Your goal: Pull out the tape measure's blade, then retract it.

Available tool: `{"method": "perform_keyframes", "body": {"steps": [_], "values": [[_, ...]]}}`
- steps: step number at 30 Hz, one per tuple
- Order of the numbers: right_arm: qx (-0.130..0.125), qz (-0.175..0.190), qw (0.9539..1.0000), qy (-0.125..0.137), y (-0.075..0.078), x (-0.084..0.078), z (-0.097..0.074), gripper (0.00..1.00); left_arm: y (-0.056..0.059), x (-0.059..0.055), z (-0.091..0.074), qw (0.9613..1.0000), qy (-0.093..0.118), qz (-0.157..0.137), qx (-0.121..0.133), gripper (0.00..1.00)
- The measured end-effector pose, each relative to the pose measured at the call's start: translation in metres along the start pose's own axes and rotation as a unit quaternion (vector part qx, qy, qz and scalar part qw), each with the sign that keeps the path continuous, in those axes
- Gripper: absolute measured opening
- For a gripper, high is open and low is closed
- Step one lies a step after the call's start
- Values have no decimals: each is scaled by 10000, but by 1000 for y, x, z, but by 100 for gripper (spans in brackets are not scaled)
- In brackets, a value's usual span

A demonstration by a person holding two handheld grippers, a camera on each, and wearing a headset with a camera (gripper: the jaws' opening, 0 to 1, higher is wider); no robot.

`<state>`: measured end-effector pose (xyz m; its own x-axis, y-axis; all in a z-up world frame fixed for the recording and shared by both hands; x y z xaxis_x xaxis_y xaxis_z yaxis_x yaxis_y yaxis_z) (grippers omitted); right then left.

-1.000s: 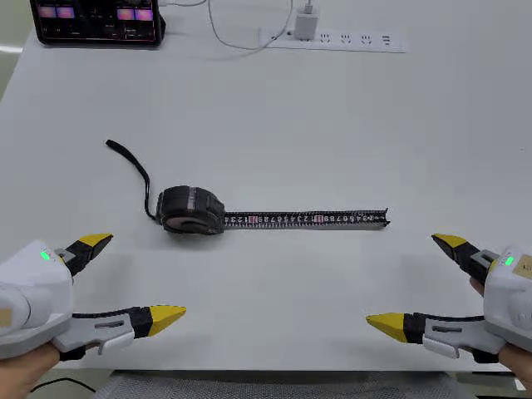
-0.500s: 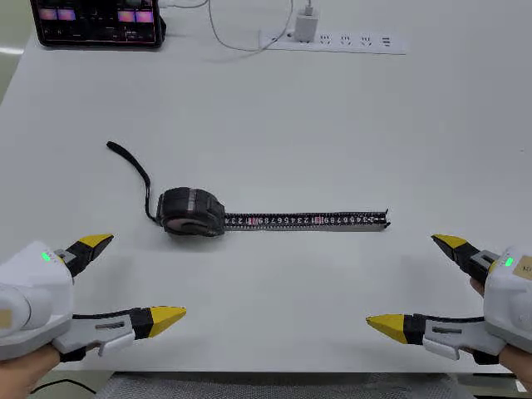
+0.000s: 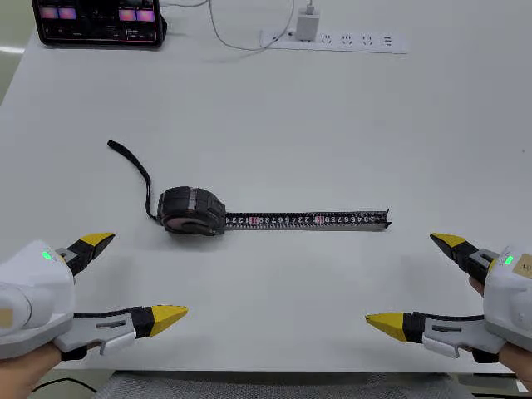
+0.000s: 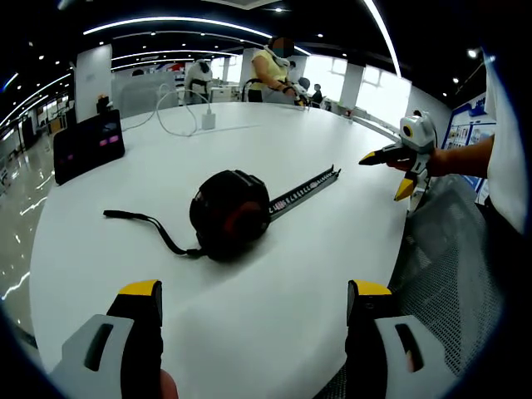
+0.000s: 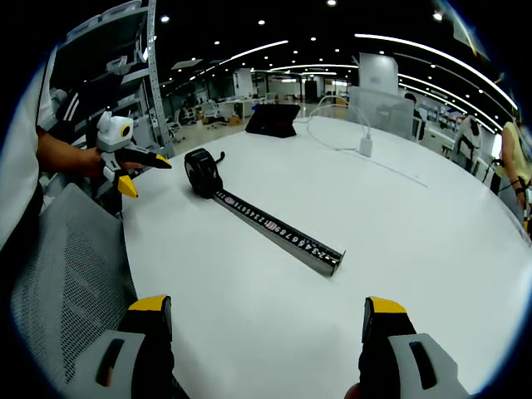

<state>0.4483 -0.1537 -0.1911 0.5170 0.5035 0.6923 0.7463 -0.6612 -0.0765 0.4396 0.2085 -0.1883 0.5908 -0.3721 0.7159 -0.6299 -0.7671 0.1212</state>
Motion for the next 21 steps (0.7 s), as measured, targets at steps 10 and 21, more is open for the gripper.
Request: {"method": "perform_keyframes", "body": {"steps": [10, 21], "values": [[4, -18, 10000, -7, 1, 0, 0, 94, 2, 2, 2, 10000, 31, 20, -31, 89], [54, -97, 9999, -20, 5, 4, 3, 93, 14, 11, 16, 9999, 48, 9, -148, 89]]}}
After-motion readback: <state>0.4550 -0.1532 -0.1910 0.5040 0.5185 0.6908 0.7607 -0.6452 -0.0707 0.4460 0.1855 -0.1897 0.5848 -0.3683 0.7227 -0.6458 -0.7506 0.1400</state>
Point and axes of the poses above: the centre of the closed fingertips' face, and the gripper's own axes: z roughly forward along the fingers, y roughly to its right, x roughly out of its top, the point moved 5 cm from there along -z, roughly backward along the fingers, and after that the axes turned 5 degrees about -y, right-handed, at the moved point
